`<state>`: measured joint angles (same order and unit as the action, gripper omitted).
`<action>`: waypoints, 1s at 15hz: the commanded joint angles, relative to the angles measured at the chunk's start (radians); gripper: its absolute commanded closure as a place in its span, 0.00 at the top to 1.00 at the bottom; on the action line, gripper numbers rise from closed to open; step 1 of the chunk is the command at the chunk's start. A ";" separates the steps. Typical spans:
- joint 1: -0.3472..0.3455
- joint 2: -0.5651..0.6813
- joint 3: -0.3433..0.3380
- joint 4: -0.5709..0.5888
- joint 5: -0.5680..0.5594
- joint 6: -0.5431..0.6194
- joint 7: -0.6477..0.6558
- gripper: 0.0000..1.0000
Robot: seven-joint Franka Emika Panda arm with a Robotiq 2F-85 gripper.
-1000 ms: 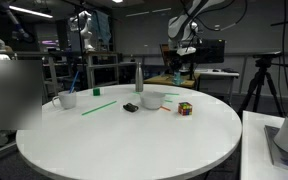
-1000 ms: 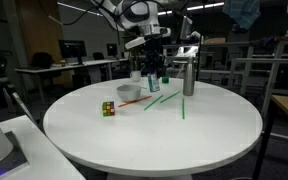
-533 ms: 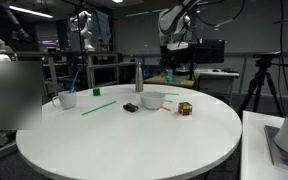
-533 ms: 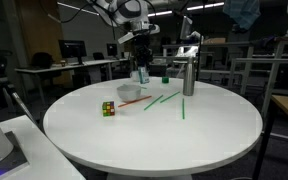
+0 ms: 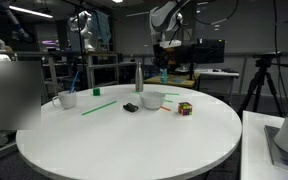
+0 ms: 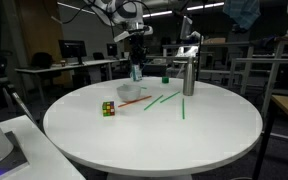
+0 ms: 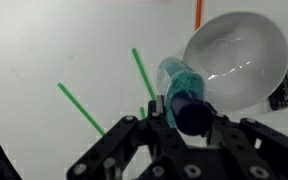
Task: Place the bottle inside the white bowl
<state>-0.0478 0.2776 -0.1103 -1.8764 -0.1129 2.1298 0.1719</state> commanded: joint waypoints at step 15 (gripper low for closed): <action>0.010 0.275 0.060 0.335 0.138 -0.333 0.009 0.09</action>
<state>-0.0268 0.5152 -0.0594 -1.6276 -0.0201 1.8809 0.1787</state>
